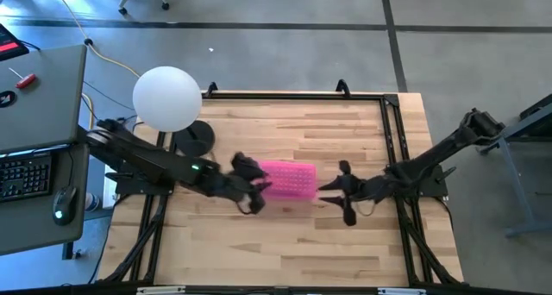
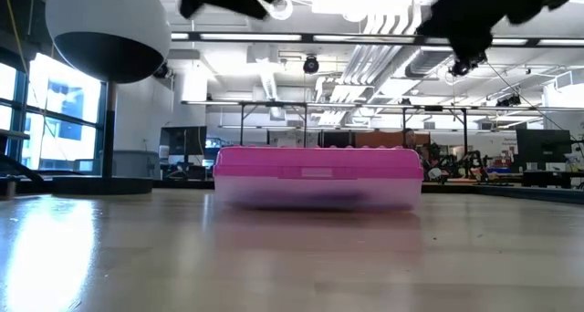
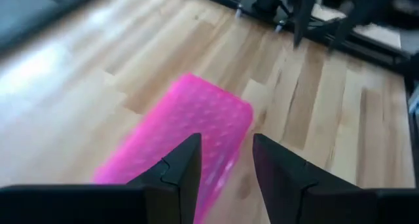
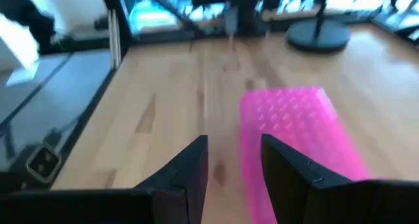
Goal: Pick & place school supplies into a supply box
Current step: Return to Home Position
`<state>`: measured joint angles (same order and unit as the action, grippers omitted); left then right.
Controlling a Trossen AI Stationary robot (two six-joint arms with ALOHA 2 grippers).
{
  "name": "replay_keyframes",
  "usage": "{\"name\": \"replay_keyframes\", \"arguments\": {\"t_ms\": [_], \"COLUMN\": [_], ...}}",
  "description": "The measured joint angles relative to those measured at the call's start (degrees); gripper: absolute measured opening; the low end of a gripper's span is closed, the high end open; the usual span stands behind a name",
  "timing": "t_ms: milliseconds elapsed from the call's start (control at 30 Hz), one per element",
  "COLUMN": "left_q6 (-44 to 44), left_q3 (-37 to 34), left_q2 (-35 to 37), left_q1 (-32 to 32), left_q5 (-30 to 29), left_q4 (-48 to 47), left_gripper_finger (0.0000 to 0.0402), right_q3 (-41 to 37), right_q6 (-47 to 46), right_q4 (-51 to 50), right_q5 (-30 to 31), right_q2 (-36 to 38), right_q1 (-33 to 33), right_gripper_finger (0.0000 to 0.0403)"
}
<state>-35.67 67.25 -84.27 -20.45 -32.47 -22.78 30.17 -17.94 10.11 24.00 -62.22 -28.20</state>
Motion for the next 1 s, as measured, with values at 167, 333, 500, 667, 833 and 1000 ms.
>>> {"name": "replay_keyframes", "arguments": {"t_ms": [167, 333, 500, 667, 833, 1000], "left_q6": [1.98, -0.61, -0.11, 0.55, 11.84, 24.25], "left_q3": [0.65, -0.72, -8.96, -23.87, -38.60, -47.77], "left_q2": [11.52, 21.89, 32.98, 44.35, 53.74, 61.20], "left_q1": [-2.76, -8.03, -14.60, -19.11, -20.10, -20.08], "left_q5": [-4.40, -7.91, -7.97, -10.27, -4.64, 2.55], "left_q4": [-18.06, -33.04, -33.94, -22.73, -3.89, 16.52], "left_gripper_finger": [0.0170, 0.0170, 0.0170, 0.0170, 0.0170, 0.0170], "right_q3": [0.00, 0.00, 0.00, 0.00, 0.00, 0.00], "right_q6": [3.53, 6.36, 4.48, 2.35, 0.49, 6.25], "right_q4": [-9.21, -21.79, -31.04, -32.11, -31.32, -31.35], "right_q5": [6.73, 10.50, 9.65, 6.67, 6.99, 7.03], "right_q2": [12.53, 24.31, 31.57, 34.63, 34.61, 34.74], "right_q1": [-2.75, -5.89, -7.22, -7.22, -7.22, -7.22], "right_gripper_finger": [0.0119, 0.0119, 0.0119, 0.0119, 0.0119, 0.0119]}}
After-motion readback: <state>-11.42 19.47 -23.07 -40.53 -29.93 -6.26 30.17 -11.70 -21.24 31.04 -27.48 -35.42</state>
